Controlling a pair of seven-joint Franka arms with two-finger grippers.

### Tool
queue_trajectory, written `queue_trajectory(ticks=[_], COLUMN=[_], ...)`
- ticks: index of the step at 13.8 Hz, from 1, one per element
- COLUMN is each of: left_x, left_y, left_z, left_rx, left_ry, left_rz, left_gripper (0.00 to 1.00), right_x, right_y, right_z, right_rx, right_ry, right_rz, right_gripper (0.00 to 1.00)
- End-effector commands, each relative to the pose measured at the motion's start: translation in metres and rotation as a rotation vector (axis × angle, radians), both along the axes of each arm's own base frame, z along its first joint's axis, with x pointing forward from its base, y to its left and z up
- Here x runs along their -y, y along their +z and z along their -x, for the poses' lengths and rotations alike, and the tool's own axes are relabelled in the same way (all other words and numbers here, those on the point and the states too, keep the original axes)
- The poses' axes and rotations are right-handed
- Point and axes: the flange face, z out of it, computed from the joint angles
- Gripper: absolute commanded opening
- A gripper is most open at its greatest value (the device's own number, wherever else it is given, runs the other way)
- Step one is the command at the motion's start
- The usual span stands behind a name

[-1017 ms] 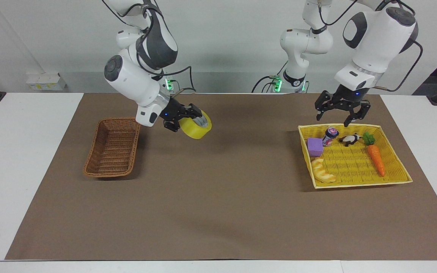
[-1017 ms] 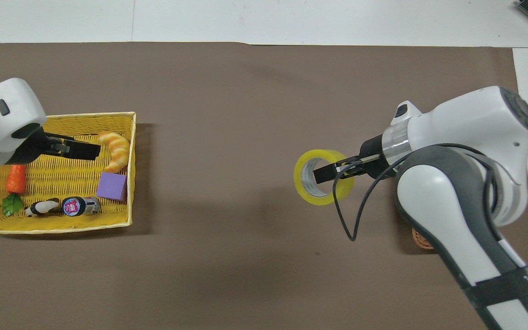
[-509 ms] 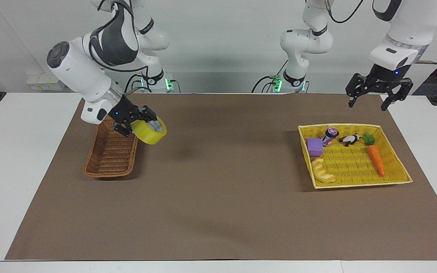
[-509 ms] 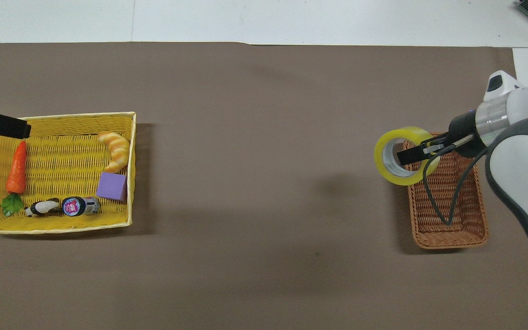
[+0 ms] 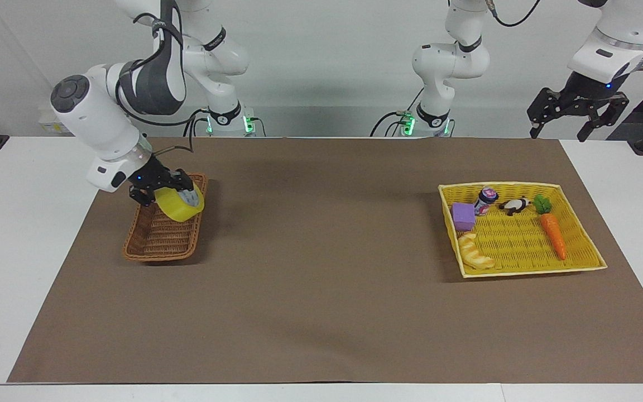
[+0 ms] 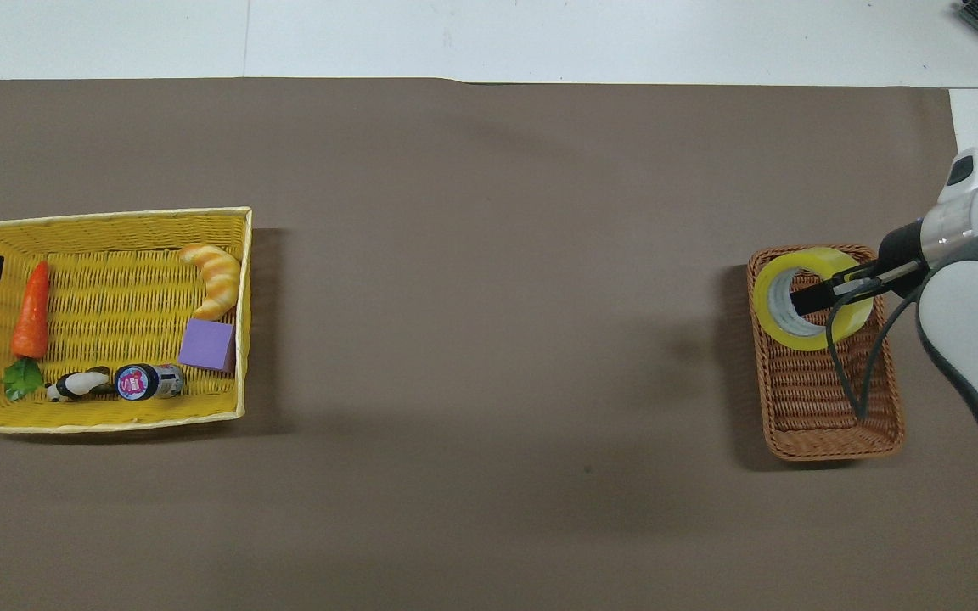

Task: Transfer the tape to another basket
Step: 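Move the tape over the wicker basket with the right gripper, then lower the tape into the wicker basket and open the right gripper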

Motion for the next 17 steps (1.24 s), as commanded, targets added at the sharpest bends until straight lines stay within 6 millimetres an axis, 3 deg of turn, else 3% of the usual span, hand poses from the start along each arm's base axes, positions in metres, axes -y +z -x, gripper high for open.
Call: queue_trajectory(ticks=[1, 4, 7, 9, 10, 11, 17], left_x=[-0.007, -0.014, -0.016, -0.012, -0.011, -0.013, -0.014], left_y=[-0.001, -0.001, -0.001, -0.001, -0.001, -0.001, -0.001], left_z=[0.009, 0.009, 0.009, 0.009, 0.009, 0.009, 0.009], left_rx=[-0.019, -0.018, -0.021, -0.019, -0.021, -0.021, -0.021], left_ry=[0.012, 0.027, 0.033, 0.030, 0.029, 0.032, 0.035], left_rz=[-0.004, 0.040, 0.048, 0.048, 0.048, 0.048, 0.048], left_gripper=[1.00, 1.00, 1.00, 1.00, 1.00, 1.00, 1.00], right_x=[0.018, 0.028, 0.033, 0.034, 0.031, 0.030, 0.032], right_y=[-0.007, -0.034, -0.079, -0.084, -0.084, -0.085, -0.054], right_z=[0.016, 0.031, 0.044, 0.046, 0.046, 0.047, 0.047], right_rx=[-0.005, 0.007, 0.029, 0.025, 0.016, -0.002, -0.017], right_ry=[-0.007, -0.042, -0.142, -0.165, -0.157, -0.158, -0.161], right_rz=[0.096, 0.199, 0.210, 0.223, 0.225, 0.227, 0.237], right_gripper=[0.00, 0.00, 0.00, 0.00, 0.56, 1.00, 1.00])
